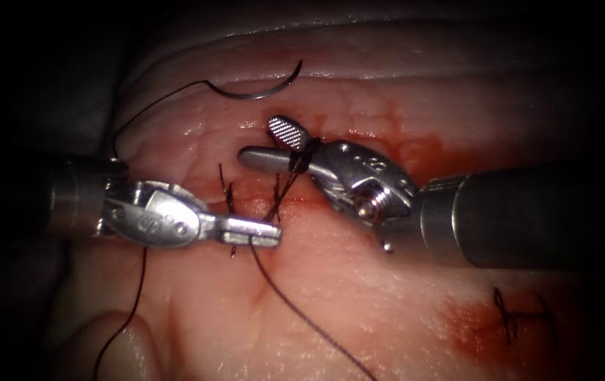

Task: Wound Closure
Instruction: Grasp the short suture tail with the right tool.

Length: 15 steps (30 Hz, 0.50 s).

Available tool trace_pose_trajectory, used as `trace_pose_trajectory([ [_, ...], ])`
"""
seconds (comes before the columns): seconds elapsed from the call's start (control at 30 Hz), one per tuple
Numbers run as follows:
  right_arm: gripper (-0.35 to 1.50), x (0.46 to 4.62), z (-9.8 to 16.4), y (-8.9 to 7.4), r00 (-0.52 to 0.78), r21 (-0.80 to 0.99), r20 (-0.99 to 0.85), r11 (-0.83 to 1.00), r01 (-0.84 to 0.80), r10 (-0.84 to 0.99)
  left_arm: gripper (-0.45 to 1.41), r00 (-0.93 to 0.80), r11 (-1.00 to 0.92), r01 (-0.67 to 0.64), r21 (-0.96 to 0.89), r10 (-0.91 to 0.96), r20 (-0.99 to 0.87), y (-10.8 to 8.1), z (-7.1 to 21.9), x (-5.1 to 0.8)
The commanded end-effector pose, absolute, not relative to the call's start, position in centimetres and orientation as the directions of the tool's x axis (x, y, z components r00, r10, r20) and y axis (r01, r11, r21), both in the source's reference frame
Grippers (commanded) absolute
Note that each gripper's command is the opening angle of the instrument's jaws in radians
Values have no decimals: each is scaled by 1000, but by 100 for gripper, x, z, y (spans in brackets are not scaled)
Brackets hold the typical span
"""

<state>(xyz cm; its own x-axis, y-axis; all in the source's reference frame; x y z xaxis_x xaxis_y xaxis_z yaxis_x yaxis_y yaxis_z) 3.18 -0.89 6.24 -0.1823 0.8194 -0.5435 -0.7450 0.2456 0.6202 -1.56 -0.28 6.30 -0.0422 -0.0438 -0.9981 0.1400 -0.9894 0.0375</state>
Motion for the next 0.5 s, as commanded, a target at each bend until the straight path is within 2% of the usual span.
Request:
trace_pose_trajectory([
  [0.03,76,331,636,-92,-177,623,-533,243,-743,827,-45,-42,-989,141,34,-40,-998,-29,636,-162],
  [0.13,79,335,645,-90,-169,622,-523,238,-746,835,-45,-41,-989,142,34,-40,-998,-29,636,-161],
  [0.27,93,328,653,-83,-175,617,-520,226,-754,836,-45,-40,-989,142,34,-40,-998,-28,636,-161],
  [0.3,105,324,653,-81,-150,592,-542,248,-767,827,-45,-40,-989,143,34,-40,-998,-28,637,-161],
  [0.37,115,323,651,-82,-148,579,-556,254,-775,818,-45,-40,-989,143,28,-34,-999,-26,639,-161],
  [0.4,110,323,650,-82,-147,582,-561,262,-770,815,-45,-39,-989,142,28,-34,-999,-25,640,-161],
  [0.43,88,322,649,-81,-149,597,-562,274,-754,814,-45,-39,-990,141,27,-32,-999,-21,642,-162],
  [0.5,88,322,649,-81,-150,594,-562,271,-757,813,-45,-39,-990,139,19,-25,-999,-16,644,-164],
])
